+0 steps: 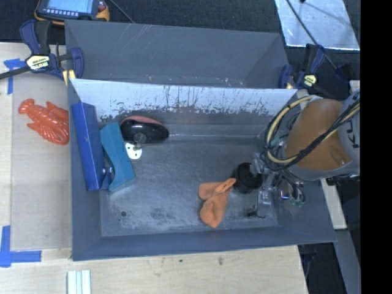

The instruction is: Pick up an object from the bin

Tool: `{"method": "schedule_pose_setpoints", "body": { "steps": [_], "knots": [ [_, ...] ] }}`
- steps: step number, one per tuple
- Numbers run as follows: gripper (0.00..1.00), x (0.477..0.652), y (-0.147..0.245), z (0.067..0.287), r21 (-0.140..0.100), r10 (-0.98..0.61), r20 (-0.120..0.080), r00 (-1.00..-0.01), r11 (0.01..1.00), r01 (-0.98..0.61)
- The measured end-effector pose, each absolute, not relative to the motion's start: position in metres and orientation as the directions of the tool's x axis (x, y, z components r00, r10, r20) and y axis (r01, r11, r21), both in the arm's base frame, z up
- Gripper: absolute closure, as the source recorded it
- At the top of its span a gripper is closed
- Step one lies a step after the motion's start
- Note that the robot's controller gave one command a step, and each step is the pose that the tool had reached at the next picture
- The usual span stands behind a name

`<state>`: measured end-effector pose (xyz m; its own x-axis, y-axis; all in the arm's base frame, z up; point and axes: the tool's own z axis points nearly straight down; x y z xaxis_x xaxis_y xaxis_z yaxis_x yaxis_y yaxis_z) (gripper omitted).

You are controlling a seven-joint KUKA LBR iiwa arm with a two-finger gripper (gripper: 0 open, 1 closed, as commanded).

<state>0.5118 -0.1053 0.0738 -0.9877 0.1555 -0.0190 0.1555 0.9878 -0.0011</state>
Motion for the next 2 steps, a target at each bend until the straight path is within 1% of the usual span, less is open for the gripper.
{"method": "schedule_pose_setpoints", "body": {
  "steps": [1,2],
  "knots": [
    [1.00,0.5478,-0.0922,0.0773,-0.008,-0.288,-0.017,-0.958,0.958,-0.288],
    [1.00,0.5478,-0.0922,0.0773,-0.008,-0.289,-0.017,-0.957,0.957,-0.288]
  ]
}}
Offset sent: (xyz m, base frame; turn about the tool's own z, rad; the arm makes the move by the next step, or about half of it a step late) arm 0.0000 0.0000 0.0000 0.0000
